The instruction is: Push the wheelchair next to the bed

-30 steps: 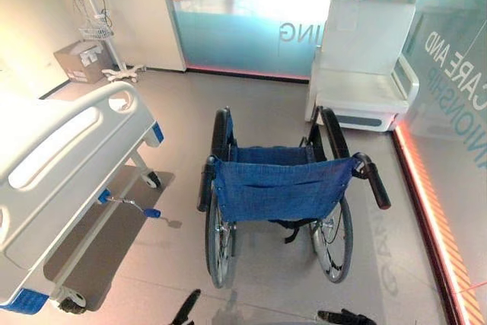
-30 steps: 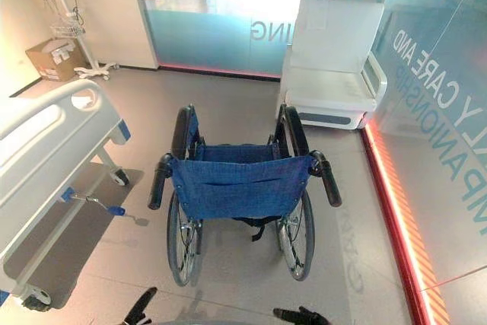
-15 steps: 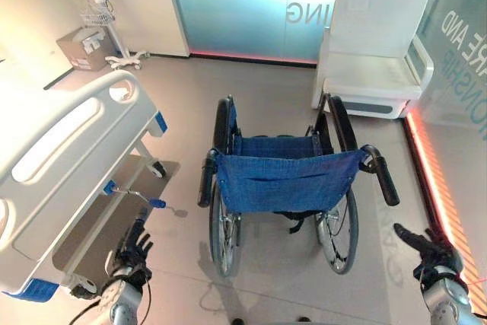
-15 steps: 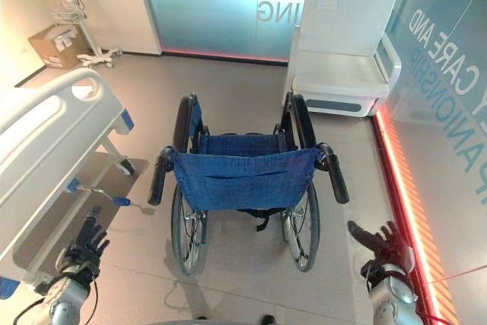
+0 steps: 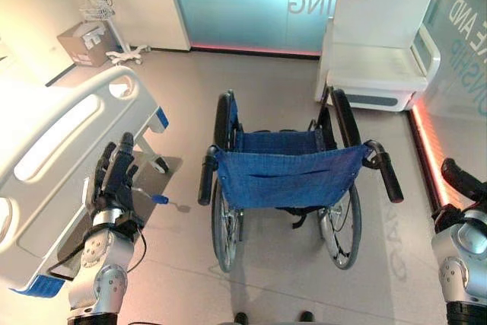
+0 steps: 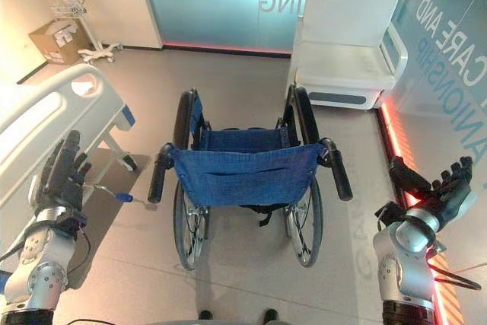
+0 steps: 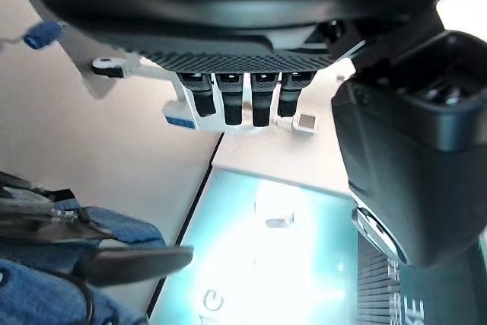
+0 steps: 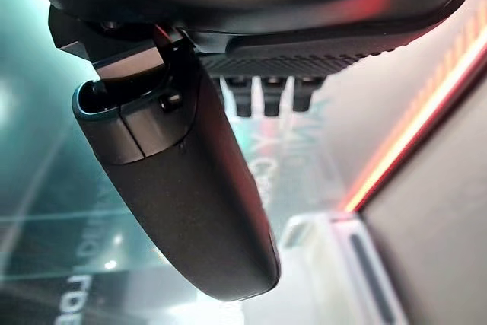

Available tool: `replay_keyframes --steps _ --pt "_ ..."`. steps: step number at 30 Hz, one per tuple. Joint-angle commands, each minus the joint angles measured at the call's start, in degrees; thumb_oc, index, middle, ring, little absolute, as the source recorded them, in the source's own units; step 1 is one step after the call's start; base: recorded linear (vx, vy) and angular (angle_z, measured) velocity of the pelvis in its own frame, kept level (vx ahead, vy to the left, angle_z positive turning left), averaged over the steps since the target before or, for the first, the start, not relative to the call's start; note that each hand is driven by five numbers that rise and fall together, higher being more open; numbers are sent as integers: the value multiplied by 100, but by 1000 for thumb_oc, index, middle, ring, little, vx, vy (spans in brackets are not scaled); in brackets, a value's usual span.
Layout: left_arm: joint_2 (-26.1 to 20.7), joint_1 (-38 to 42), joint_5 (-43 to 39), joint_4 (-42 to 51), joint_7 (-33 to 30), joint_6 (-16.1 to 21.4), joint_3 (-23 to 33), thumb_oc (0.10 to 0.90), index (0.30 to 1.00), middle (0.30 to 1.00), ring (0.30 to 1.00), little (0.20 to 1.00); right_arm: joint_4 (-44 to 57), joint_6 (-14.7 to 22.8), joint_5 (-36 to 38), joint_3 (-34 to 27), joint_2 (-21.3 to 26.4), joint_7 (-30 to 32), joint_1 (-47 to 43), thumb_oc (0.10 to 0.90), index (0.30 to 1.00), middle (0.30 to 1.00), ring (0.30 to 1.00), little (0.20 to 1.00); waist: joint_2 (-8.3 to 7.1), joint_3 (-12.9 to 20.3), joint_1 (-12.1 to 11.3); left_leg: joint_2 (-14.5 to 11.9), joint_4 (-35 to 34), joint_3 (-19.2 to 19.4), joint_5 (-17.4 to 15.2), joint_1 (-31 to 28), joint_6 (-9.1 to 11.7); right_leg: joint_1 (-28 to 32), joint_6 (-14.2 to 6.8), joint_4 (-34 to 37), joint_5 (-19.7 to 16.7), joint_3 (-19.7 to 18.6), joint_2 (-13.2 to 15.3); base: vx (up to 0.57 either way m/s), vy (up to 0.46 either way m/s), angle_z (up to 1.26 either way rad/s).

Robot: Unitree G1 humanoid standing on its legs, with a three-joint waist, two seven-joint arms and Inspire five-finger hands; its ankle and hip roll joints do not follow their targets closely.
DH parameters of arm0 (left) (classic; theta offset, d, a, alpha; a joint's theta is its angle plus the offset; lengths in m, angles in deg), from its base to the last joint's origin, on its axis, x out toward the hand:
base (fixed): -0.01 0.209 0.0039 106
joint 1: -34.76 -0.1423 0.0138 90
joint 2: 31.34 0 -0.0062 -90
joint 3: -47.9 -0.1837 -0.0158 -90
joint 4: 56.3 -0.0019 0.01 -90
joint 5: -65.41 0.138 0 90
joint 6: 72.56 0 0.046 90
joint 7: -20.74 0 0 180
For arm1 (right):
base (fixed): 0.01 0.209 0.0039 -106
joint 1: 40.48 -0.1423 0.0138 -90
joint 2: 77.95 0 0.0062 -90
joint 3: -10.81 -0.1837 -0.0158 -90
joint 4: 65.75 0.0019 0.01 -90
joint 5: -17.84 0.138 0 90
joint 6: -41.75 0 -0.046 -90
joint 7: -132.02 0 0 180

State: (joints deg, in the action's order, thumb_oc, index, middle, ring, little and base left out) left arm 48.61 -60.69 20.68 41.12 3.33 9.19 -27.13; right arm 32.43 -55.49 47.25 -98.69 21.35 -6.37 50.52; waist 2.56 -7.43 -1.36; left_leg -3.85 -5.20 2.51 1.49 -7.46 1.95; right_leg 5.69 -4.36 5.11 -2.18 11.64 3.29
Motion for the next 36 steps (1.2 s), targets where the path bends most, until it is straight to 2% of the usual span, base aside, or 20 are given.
replay_keyframes --steps 1,5,8,11,14,20,24,27,30,36 --pt "-631 647 -795 702 543 -1 28 800 900 900 900 900 759 352 -384 70 860 -429 -683 800 900 900 900 900 -215 323 -39 71 20 96 -63 184 25 163 -86 -47 55 -29 259 0 0 0" --pt "-581 628 -1229 1093 1037 -211 -195 800 900 900 900 900 1053 435 40 294 864 -985 -700 800 900 900 900 900 -238 328 -50 63 20 140 -62 200 37 145 -98 -55 59 -12 263 0 0 0" --pt "-697 494 -871 1245 1211 -683 -186 800 900 900 900 900 1309 342 577 335 808 -1498 -558 800 900 900 900 900 -251 328 -33 54 20 195 -66 204 42 134 -111 -61 65 -4 263 -1 -3 -1" --pt "-998 264 -507 1323 1372 -1003 -20 800 900 900 900 900 1543 252 976 264 890 -1675 -365 800 900 900 900 900 -248 318 -32 55 20 214 -58 215 39 118 -122 -61 65 -3 262 -6 -3 -3" --pt "-1211 79 -308 1319 1443 -1138 177 800 900 900 900 900 1638 221 1192 168 950 -1826 -232 800 900 900 900 900 -249 323 -35 53 20 242 -48 228 46 106 -138 -58 60 15 265 0 0 0" --pt "-1675 -265 -439 1433 1768 -1466 520 800 900 900 900 900 1970 -90 1513 61 1238 -2084 25 800 900 900 900 900 -269 315 -50 51 20 290 -27 265 75 78 -179 -37 40 55 275 -6 -1 0" --pt "-1869 -345 -326 1500 2039 -1532 509 800 900 900 900 900 2001 -177 1295 65 1419 -2037 100 800 900 900 900 900 -269 308 -37 38 20 335 -68 256 97 92 -205 -26 76 66 276 0 0 0" --pt "-2080 -377 103 1519 2068 -1620 491 800 900 900 900 900 2011 -257 1179 68 1577 -1881 123 800 900 900 900 900 -267 292 -24 37 20 355 -57 279 104 68 -211 -20 66 50 270 0 0 0" --pt "-2276 -462 150 1523 2175 -1608 549 800 900 900 900 900 2006 -327 1365 27 1763 -1877 149 800 900 900 900 900 -264 268 -23 42 20 361 -44 299 100 49 -219 -14 53 36 265 0 0 0" --pt "-2330 -452 -1071 1694 2443 -1643 503 800 900 900 900 900 2063 -466 1317 209 1828 -1997 157 800 900 900 900 900 -249 249 -37 21 20 409 -28 308 117 53 -232 -11 48 79 277 0 0 0"
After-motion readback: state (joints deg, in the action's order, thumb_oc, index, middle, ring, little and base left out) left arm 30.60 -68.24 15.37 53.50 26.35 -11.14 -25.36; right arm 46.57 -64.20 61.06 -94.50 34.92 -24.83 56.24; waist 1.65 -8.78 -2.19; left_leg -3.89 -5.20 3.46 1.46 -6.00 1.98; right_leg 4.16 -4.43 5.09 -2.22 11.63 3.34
